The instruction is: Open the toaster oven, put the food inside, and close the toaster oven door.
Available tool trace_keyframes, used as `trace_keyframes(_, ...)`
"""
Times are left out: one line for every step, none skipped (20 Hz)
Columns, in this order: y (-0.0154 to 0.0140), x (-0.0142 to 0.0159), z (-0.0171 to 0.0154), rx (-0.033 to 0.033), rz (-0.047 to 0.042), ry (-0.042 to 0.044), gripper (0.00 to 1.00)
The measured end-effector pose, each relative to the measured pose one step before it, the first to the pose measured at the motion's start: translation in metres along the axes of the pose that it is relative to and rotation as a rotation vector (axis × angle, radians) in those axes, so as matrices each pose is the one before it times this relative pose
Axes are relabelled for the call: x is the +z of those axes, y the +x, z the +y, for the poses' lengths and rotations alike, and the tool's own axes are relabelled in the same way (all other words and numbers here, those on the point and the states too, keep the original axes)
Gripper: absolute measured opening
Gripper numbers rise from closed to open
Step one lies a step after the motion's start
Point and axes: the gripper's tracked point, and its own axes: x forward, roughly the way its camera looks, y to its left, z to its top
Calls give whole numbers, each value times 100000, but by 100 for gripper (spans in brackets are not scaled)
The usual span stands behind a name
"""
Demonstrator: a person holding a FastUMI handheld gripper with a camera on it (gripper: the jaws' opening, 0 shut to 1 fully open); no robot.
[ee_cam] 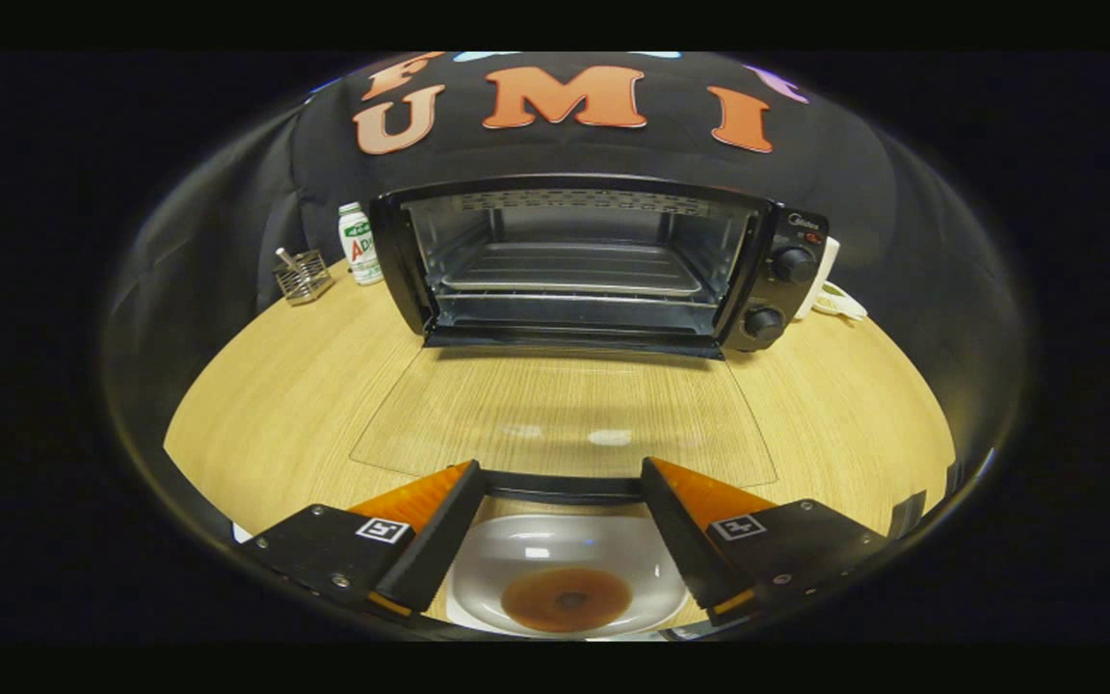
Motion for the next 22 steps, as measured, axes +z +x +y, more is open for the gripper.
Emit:
trace_keyframes(-259, 249, -126, 2, -150, 311, 98)
trace_keyframes(-281, 205, 9, 549, -308, 1305, 98)
trace_keyframes(-398, 136, -25, 812, 66, 2035, 98)
trace_keyframes(-483, -56, -149, 296, -66, 1744, 98)
trace_keyframes(-465, -25, -326, -229, -206, 973, 98)
trace_keyframes(-585, -159, -331, -382, -424, 302, 98)
trace_keyframes(-602, -195, -311, -389, -345, -233, 98)
trace_keyframes(-639, -278, -292, -549, -207, -471, 98)
trace_keyframes(-526, -359, -398, -827, 332, -12, 98)
trace_keyframes(-657, -414, -379, -452, 55, 462, 98)
trace_keyframes(-505, -331, -330, -529, 215, 944, 99)
trace_keyframes(-428, -510, -171, -351, 437, 1042, 99)
trace_keyframes(-405, -484, -179, -132, 306, 763, 98)
trace_keyframes(-329, -508, 44, 259, 189, 473, 98)
trace_keyframes(-385, -522, 216, 683, 146, 539, 98)
trace_keyframes(-401, -699, 353, 908, 316, 385, 98)
trace_keyframes(-245, -635, 256, 92, 1006, -227, 98)
trace_keyframes(-171, -825, 233, -153, 1216, -841, 98)
trace_keyframes(-184, -610, 115, -504, 733, -1247, 99)
trace_keyframes(-132, -676, 67, -539, 905, -1390, 98)
trace_keyframes(-47, -469, 60, -456, 885, -1054, 98)
trace_keyframes(71, -452, 140, -331, 835, -728, 98)
